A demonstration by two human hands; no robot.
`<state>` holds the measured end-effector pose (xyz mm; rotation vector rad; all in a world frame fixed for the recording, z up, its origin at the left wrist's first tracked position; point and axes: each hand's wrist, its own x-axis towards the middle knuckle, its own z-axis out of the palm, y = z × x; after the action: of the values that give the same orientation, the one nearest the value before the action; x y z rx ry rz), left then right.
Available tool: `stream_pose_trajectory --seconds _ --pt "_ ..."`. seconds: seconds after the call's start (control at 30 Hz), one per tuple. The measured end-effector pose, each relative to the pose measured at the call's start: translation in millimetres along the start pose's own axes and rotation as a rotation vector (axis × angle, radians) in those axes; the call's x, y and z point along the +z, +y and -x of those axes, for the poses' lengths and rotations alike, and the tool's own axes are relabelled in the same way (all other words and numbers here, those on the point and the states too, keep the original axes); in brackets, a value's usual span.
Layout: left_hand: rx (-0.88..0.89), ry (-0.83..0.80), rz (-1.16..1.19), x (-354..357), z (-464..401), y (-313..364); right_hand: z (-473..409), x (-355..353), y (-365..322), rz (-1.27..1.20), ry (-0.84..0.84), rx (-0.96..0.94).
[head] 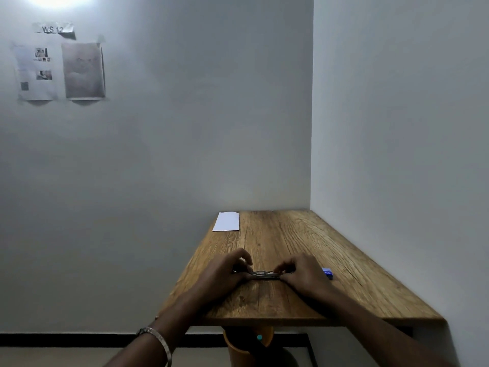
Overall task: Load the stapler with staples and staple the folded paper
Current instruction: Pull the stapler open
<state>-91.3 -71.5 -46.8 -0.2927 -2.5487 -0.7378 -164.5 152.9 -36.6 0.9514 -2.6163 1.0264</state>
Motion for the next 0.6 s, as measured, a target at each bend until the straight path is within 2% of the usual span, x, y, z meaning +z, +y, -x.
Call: stream_pose_trajectory --seconds 0.3,0.6 --pt "0.009 0.008 0.015 0.9 -1.1 -2.0 -5.6 -1.9 -6.2 -0.107 -0.146 0.027" --pt "0.006 -0.002 0.010 0.1 -2.0 -2.4 -5.4 11.8 -17.5 -0.210 -0.129 0.062"
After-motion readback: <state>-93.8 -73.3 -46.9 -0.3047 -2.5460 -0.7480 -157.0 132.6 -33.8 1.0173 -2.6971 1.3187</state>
